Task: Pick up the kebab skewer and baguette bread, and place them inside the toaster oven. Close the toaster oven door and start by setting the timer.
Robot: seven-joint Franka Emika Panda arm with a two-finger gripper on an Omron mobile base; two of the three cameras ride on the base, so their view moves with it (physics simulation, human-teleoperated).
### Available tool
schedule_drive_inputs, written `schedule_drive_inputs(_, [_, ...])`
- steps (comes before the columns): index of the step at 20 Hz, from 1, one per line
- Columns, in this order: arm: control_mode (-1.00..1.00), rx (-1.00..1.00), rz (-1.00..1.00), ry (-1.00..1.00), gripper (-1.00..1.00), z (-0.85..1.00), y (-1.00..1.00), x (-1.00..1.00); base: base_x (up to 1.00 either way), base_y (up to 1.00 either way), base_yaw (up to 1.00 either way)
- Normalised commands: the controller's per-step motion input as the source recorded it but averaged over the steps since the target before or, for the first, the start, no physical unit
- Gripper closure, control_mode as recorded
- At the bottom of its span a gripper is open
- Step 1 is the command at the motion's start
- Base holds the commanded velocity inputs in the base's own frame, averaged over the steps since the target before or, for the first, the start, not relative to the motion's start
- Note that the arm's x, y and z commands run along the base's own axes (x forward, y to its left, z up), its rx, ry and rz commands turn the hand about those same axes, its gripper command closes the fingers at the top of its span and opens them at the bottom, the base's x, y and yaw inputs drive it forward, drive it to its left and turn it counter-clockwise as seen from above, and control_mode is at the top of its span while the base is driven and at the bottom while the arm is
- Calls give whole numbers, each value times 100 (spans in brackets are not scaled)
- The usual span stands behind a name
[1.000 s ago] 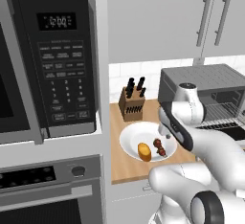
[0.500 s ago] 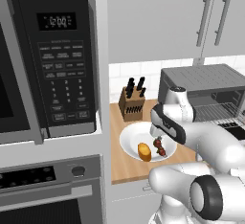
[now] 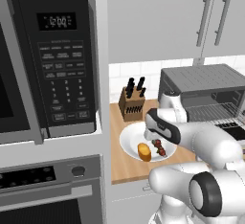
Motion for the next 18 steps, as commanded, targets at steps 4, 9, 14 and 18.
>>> schedule_drive_inputs(4, [-100,0,0,-1,-100,0,28,-16,0,0,0])
schedule_drive_inputs(9, [-100,0,0,-2,-100,1,54,-19,0,0,0])
schedule_drive_inputs(14, [-100,0,-5,0,-100,-11,40,0,0,0,0])
schedule_drive_inputs(18, [-100,6,-7,0,-100,-17,4,5,0,0,0])
